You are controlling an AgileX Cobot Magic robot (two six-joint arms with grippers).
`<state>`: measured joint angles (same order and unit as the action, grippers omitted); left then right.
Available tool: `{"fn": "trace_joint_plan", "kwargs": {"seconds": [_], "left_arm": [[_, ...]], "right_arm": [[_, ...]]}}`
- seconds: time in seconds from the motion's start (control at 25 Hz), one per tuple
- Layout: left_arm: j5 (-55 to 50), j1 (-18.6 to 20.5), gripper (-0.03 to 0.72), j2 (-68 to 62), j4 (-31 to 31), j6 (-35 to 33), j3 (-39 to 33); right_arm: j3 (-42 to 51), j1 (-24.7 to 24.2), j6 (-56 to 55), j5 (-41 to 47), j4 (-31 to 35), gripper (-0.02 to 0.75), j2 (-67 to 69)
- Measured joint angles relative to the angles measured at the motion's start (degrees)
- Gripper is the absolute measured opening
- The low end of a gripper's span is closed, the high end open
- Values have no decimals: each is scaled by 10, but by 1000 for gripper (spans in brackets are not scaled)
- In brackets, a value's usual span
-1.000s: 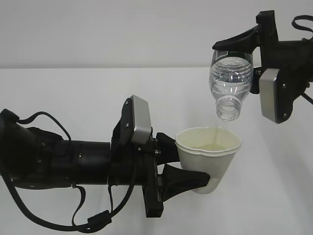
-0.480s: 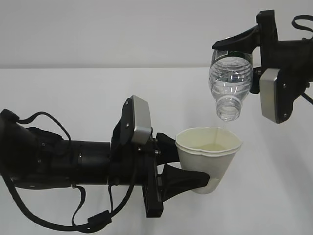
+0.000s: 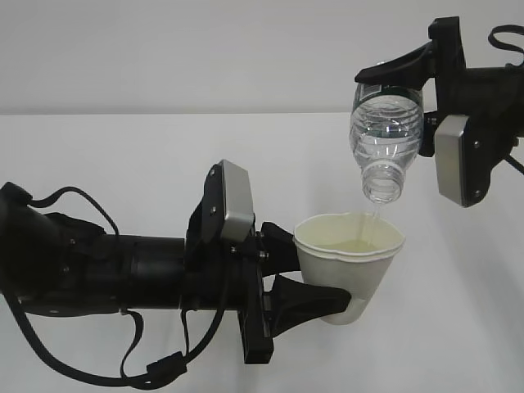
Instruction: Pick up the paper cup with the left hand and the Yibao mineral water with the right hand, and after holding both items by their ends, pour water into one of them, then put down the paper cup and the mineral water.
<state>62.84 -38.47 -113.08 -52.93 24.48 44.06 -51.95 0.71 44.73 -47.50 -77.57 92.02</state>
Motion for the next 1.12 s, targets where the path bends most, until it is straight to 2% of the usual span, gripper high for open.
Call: {"fn": "trace_joint_plan", "kwargs": {"seconds": [1.12], "left_arm": [[-1, 0, 373, 0, 0, 0, 0]], "right_arm": [[0, 0, 11, -2, 4, 465, 0]]}}
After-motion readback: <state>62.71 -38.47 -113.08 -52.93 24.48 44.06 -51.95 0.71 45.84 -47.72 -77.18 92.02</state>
